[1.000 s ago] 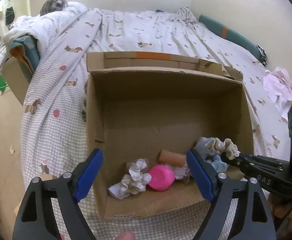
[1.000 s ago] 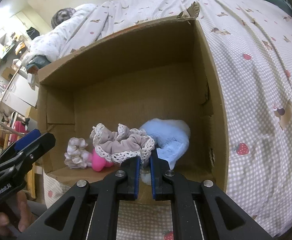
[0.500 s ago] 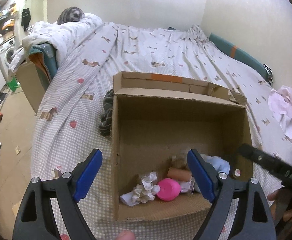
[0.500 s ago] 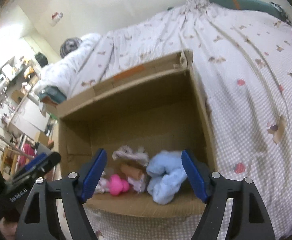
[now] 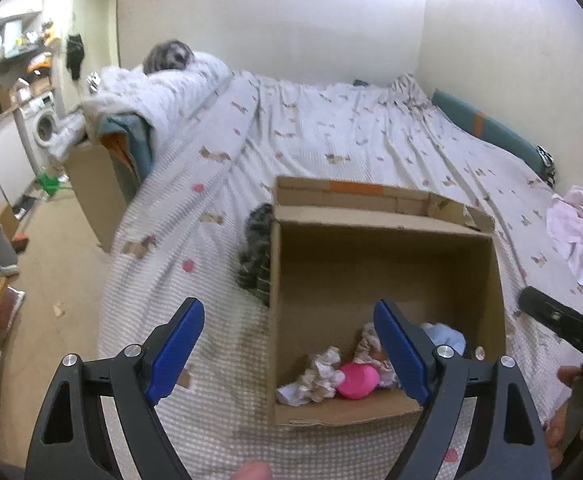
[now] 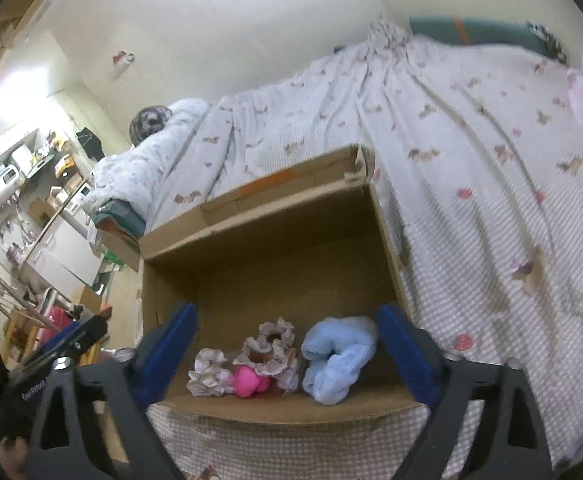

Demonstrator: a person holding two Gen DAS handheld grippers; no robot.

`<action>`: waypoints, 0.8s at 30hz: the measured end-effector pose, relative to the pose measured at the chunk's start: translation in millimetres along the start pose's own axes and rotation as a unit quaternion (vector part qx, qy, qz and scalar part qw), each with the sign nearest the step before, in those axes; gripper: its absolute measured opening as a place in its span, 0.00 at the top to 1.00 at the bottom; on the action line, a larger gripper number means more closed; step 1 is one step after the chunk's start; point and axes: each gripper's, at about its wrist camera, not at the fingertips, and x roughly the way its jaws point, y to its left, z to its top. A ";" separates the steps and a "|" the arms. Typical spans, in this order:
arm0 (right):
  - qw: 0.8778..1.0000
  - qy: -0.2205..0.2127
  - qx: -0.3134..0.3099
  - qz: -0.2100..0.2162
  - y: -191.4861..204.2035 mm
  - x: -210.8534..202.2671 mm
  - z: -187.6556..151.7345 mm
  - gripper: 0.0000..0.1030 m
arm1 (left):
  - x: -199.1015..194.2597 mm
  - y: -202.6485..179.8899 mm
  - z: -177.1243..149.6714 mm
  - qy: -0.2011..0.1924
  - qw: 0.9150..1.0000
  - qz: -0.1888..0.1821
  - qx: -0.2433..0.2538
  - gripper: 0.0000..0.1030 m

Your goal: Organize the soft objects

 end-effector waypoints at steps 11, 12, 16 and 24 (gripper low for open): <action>0.999 -0.030 -0.034 -0.023 14.2 -35.1 -18.9 0.00 | -44.1 13.1 -19.8 -0.017 1.000 0.003 0.000 0.17; 0.999 -0.029 -0.037 -0.023 15.5 -37.2 -21.7 0.00 | -47.1 15.2 -22.5 -0.014 1.000 -0.002 -0.005 0.17; 0.997 -0.026 -0.058 -0.033 22.4 -44.9 -33.1 0.00 | -56.6 18.0 -32.2 -0.009 1.000 -0.008 -0.013 0.17; 0.996 -0.015 -0.079 -0.047 30.2 -53.5 -56.3 0.00 | -72.1 16.6 -56.0 -0.005 1.000 0.011 -0.001 0.17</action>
